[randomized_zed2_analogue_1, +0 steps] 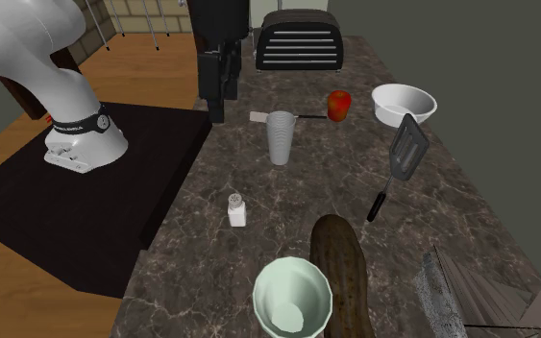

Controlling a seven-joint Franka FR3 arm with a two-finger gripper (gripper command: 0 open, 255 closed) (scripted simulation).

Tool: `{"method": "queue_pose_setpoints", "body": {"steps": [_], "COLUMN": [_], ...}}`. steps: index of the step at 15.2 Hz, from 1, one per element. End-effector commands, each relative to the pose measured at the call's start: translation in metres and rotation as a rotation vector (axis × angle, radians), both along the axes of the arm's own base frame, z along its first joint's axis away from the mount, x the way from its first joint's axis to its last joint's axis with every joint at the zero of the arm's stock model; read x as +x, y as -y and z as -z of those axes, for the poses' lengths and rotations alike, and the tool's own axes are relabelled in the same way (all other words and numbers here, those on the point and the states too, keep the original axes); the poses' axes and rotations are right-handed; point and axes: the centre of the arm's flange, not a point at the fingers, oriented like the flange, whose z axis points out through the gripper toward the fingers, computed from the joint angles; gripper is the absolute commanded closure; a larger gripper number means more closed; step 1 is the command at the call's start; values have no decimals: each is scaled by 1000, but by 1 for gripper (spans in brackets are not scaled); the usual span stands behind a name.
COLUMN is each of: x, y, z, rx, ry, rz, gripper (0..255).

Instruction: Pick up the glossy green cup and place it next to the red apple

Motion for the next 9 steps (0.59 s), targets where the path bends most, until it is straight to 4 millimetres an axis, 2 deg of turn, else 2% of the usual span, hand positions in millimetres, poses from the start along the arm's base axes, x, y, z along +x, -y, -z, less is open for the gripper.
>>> {"method": "queue_pose_setpoints", "body": {"steps": [1, 9], "x": [19, 83], "y": [11, 58], "z": [15, 83], "rx": [-15, -74], "ry": [-5, -28], "rz": [5, 24], "gripper": [0, 0]}}
